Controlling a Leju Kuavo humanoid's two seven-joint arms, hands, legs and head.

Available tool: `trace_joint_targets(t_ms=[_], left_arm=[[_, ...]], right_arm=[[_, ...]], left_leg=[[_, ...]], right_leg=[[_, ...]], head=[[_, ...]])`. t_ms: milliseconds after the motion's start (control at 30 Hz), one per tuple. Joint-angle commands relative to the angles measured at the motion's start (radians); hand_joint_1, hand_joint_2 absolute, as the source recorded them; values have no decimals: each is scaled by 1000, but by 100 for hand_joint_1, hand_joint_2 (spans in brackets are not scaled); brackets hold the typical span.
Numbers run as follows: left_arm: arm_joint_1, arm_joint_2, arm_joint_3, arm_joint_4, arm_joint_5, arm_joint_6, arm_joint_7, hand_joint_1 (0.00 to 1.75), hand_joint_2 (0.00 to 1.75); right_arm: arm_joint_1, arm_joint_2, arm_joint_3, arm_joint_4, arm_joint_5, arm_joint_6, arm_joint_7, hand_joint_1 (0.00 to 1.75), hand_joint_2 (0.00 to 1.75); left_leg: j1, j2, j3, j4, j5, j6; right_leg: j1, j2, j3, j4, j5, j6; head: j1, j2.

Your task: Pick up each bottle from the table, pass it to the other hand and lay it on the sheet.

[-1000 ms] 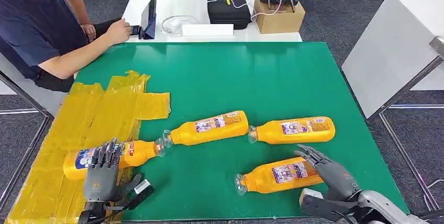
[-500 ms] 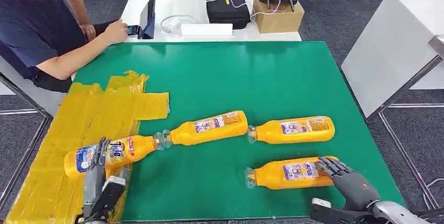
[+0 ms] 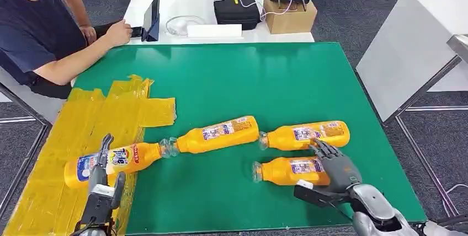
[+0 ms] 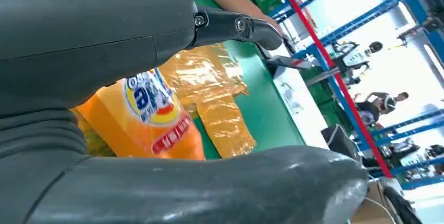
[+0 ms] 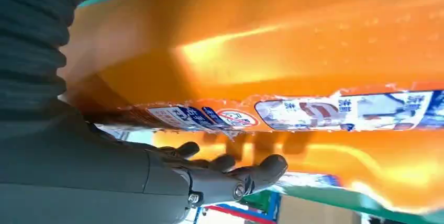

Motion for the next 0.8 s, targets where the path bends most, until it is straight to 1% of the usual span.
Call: trace_joint_targets(t_ms=[33,67,167,233,333,367,400,467,500,567,600,633,667,700,733,767,800], left_arm=[[-22,30,-56,12,7,2,6,0,0],[-23,30,-58,13,13,-6,6,0,0],[-23,29,-59,5,26,-16,6,0,0],[-23,29,-59,5,26,-16,6,0,0],[-25,28,-59,8,21,-17,6,0,0],[-28,27,-59,12,19,-17,6,0,0],[-30,28,-59,14,19,-17,6,0,0],[-25,24,-55,14,27,-21,6,0,0],[-20,17,-41,18,46,-44,6,0,0],[-23,-13,24,48,99,-143,6,0,0],[-30,-58,121,65,187,-327,12,0,0],[-27,-74,155,53,171,-357,15,0,0],[-26,-79,165,48,164,-365,15,0,0],[-26,-79,165,48,164,-365,15,0,0],[-25,-82,169,46,160,-368,16,0,0],[-28,-108,215,44,219,-457,44,0,0],[-21,-132,251,23,249,-527,74,0,0]], right_arm=[[-38,101,68,297,29,55,-19,175,175],[-30,100,64,300,15,60,-29,175,175],[-4,83,54,272,-34,72,-49,175,175],[-4,83,54,272,-34,72,-49,175,175],[3,63,61,238,-58,102,-47,175,175],[6,55,64,233,-62,111,-44,175,175],[16,37,67,220,-69,126,-39,175,175],[58,-11,71,171,-93,142,-30,175,175],[94,-32,63,120,-128,128,-21,175,175],[114,-9,40,78,-176,83,-22,175,175],[108,52,10,50,-214,21,-56,175,175],[89,80,19,48,-208,27,-39,175,175],[74,95,27,47,-201,37,-20,175,175],[74,95,27,47,-201,37,-20,175,175],[70,98,29,48,-201,39,-17,175,175],[70,121,5,44,-228,-4,-61,175,175],[61,167,-17,26,-244,-47,-104,175,175]], left_leg=[[1,-4,1,-1,2,0],[2,-2,3,0,0,-2],[2,-4,1,-1,2,-2],[2,-2,5,0,0,-2],[3,-5,1,-1,4,-2],[3,-3,6,0,1,-2],[3,-6,1,-2,4,-2],[3,-5,9,0,1,-2],[3,-8,7,-1,1,-2],[3,-9,10,0,0,-1],[3,-11,7,-1,2,0],[3,-10,10,-1,0,0],[4,-8,13,0,-2,0],[4,-7,16,0,-4,1],[5,-6,16,0,-5,1],[5,-6,13,-1,-3,1],[5,-5,15,-1,-5,1]], right_leg=[[2,-5,-3,-2,2,-2],[2,-3,-6,-2,1,-2],[2,-4,-7,-3,3,-2],[2,-1,-4,-3,1,-2],[2,-4,-7,-5,4,-4],[2,-2,-3,-5,2,-4],[1,-5,-6,-6,4,-4],[2,-4,1,-5,2,-2],[2,-7,1,-6,2,-2],[2,-8,4,-7,1,-2],[3,-10,1,-8,2,-2],[3,-8,4,-8,1,-1],[4,-4,7,-8,-1,1],[4,-3,11,-7,-2,1],[3,-2,12,-7,-3,2],[3,-2,10,-8,-1,1],[4,-1,12,-8,-2,2]], head=[[0,0],[1,0],[0,0],[1,0],[0,0],[1,0],[0,0],[1,0],[1,0],[0,0],[0,0],[1,0],[1,0],[1,0],[1,0],[1,0],[1,0]])
